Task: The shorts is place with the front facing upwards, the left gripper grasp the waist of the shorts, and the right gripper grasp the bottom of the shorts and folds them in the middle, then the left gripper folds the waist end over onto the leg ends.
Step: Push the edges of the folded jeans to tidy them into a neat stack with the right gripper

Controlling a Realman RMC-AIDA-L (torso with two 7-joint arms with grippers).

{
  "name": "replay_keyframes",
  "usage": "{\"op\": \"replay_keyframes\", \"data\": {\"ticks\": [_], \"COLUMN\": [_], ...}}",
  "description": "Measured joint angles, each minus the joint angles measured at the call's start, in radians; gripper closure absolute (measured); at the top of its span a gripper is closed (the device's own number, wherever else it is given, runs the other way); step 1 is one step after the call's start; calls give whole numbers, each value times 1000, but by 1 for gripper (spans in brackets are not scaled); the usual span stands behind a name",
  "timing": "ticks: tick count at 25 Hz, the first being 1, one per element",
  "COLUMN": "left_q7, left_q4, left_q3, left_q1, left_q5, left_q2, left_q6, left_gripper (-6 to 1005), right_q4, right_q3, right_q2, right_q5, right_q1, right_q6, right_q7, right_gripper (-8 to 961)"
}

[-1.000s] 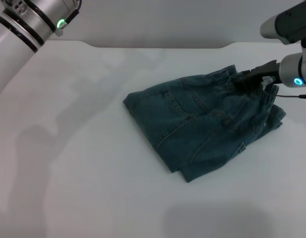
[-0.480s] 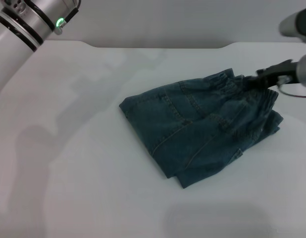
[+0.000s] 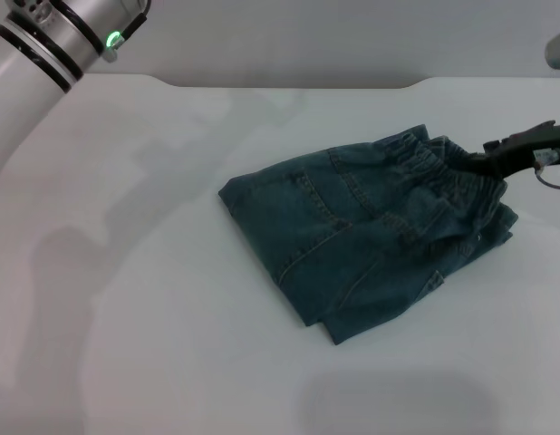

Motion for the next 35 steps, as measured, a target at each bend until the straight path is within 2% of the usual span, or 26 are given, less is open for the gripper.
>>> {"op": "replay_keyframes", "data": {"ticks": [10,23,35], "left_q7": [-1,-1,-1], "left_q4": [12,17,31], "left_q3": [12,24,37], "left_q1": [0,-3,4], "left_q5": [-6,-8,-10], "left_q2": [-2,-2,-1], "left_q6": [-10,-22,-24], "left_gripper": [334,334,334], "right_q4": [-71,-211,-236], "right_q3": [1,-20,-17], "right_q2": [5,6,4], "right_q5": [-58,-57,-55], "right_q1": [-30,-61,-79], "right_q6": [-104,-331,-325], "right_q7": [27,68,107], "right_gripper": [613,612,613]}}
